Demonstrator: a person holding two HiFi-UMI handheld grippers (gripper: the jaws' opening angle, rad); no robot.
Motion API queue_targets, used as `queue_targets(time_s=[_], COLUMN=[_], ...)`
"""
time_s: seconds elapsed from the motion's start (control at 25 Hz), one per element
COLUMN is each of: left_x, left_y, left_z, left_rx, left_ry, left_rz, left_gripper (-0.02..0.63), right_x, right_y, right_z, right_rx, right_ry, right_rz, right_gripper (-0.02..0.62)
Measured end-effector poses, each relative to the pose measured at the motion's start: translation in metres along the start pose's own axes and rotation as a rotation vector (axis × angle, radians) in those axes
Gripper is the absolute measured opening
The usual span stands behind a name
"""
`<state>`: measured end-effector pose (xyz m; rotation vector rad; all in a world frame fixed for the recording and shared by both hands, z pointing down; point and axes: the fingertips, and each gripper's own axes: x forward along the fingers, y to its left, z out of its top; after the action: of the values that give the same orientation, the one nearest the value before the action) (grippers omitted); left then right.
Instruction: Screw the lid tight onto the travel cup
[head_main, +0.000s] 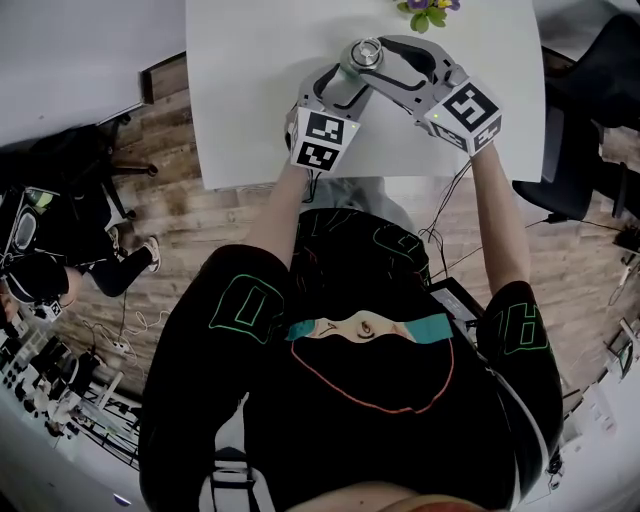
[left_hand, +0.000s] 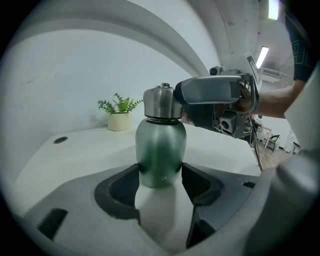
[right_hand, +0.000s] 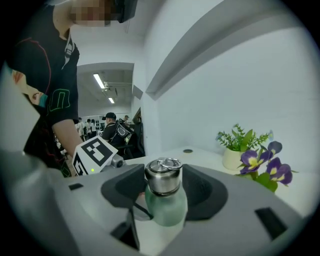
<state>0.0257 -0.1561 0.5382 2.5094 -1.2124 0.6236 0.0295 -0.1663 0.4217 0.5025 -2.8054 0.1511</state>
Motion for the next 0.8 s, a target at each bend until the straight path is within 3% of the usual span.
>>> queue_targets(time_s=[0.16,0.36,0.8], left_x=[-0.0009,0.0005,-0.0024], left_y=[-0.0031,-0.0022,-0.0004], left_z=[-0.0005,0.001,0.0012], left_rx=[-0.003,0.002,0.006], left_ry=[0.004,0.0,0.001], left_rz=[-0.004,-0.002,0.002], left_gripper=[0.275,0.275,0.275], right_x=[-0.0018,-0.0023,-0.0039], right_y=[-0.0014,-0.0013,0.0012], right_z=[-0.0009,-0.0025,-0.0045], right_rx=[0.022,0.067,0.177], right_ry=[-0.004,-0.046,-0.184], right_rz=[0.045,0.017,-0.337], right_gripper=[0.238,0.222,0.219])
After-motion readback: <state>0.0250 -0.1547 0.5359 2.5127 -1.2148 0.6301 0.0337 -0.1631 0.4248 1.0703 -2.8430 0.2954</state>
